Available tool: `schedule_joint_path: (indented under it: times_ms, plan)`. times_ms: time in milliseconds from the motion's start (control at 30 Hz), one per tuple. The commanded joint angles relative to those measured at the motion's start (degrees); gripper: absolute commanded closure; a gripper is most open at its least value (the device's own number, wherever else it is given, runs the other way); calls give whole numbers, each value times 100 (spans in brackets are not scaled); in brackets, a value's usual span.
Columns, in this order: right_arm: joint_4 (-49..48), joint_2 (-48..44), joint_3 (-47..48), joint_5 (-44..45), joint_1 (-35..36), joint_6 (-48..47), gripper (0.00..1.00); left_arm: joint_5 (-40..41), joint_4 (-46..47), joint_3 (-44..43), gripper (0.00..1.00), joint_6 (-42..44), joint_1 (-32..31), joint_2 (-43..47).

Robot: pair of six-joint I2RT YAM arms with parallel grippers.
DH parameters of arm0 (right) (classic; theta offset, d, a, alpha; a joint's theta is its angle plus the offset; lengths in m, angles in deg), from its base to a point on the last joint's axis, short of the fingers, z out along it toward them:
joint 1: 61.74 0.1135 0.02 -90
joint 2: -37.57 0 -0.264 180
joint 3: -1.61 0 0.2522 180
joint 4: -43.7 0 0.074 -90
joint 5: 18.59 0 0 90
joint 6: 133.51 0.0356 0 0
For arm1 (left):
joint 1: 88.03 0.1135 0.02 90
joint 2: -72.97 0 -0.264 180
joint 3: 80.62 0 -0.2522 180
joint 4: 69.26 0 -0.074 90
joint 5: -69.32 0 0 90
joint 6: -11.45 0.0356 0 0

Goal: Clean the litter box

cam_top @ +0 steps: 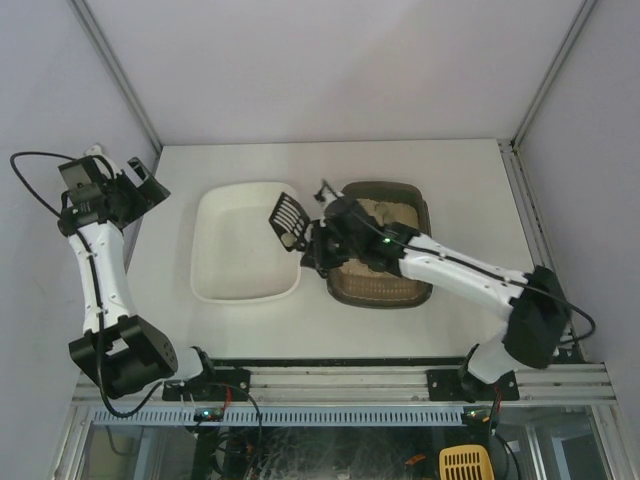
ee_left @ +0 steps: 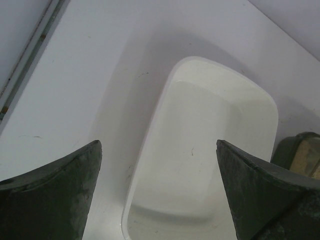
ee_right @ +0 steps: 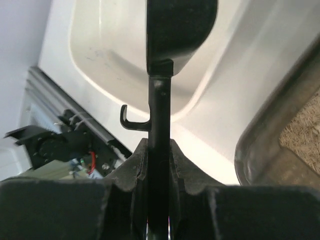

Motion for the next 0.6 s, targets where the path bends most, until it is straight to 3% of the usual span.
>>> schedule_joint_path:
  times_ms: [0,300,567]
  plan:
    - [1404,1055,1470,1316,695,-1039,100,-432,-59,-385,0,-174,185,3]
    - [3154,3104,3826,4770,2151,-2521,100,6,96,-90,0,-97,182,281]
    - [2695,3244,3925,5410,2421,-2979,100,-136,148,113,0,-107,183,331]
